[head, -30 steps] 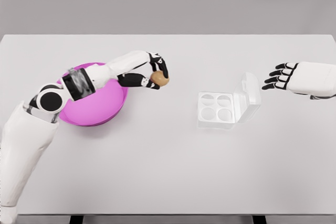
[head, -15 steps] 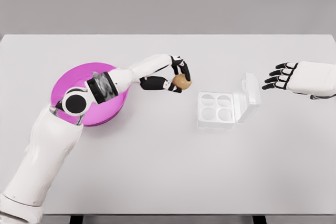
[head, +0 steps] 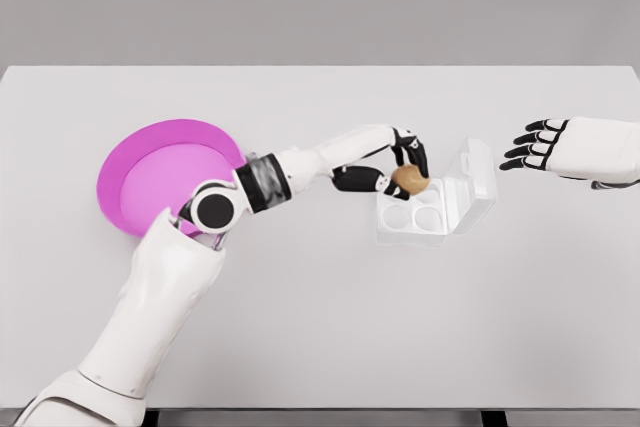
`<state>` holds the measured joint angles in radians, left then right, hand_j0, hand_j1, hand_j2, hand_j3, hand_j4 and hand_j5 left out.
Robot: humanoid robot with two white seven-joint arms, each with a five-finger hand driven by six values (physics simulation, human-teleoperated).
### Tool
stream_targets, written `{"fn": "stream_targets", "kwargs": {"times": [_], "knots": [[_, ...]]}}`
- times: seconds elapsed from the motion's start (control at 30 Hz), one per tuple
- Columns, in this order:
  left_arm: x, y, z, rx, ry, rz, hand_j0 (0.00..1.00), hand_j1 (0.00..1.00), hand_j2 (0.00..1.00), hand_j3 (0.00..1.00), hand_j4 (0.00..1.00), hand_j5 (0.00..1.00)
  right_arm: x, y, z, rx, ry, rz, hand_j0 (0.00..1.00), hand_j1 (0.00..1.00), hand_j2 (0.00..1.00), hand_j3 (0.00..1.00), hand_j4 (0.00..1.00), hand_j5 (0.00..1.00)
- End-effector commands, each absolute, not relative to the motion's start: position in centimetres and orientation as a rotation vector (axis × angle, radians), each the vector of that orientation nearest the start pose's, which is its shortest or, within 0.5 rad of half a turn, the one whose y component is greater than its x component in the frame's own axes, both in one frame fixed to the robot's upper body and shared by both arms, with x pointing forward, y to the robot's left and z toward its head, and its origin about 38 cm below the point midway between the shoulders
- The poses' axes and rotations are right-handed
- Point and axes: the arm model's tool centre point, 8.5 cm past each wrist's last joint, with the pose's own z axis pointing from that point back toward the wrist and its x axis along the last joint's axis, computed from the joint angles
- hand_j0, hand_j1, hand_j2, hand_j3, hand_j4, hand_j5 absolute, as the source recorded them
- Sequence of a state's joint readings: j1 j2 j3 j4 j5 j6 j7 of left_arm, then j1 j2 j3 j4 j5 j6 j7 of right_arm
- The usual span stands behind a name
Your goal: Pack egg into the box and close the box lid
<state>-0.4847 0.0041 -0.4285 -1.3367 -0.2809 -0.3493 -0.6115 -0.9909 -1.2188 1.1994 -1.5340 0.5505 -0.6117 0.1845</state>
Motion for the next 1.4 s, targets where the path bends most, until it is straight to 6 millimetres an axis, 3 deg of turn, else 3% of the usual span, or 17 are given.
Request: {"fn": "stream_targets", "kwargs": {"times": [0.0,0.6,1.17,1.37], "knots": [[42.9,4.3,15.8,-0.353,-1.794,-1.396,0.40,0.40,0.40,0.40,0.40,0.40,39.8,-38.0,24.1,0.829,1.476,-3.123,1.00,1.00,1.00,1.00,1.00,1.00],[44.4,4.9,13.5,-0.317,-1.702,-1.421,0.40,0.40,0.40,0.40,0.40,0.40,39.8,-38.2,24.1,0.834,1.476,-3.128,1.00,1.00,1.00,1.00,1.00,1.00],[44.6,4.4,14.1,-0.315,-1.705,-1.453,0.43,0.43,0.43,0.43,0.43,0.43,39.9,-38.1,24.1,0.833,1.477,-3.127,1.00,1.00,1.00,1.00,1.00,1.00],[44.6,4.3,14.1,-0.317,-1.704,-1.455,0.66,0.66,0.66,0.66,0.66,0.66,40.0,-37.9,24.0,0.827,1.482,-3.123,1.00,1.00,1.00,1.00,1.00,1.00]]}}
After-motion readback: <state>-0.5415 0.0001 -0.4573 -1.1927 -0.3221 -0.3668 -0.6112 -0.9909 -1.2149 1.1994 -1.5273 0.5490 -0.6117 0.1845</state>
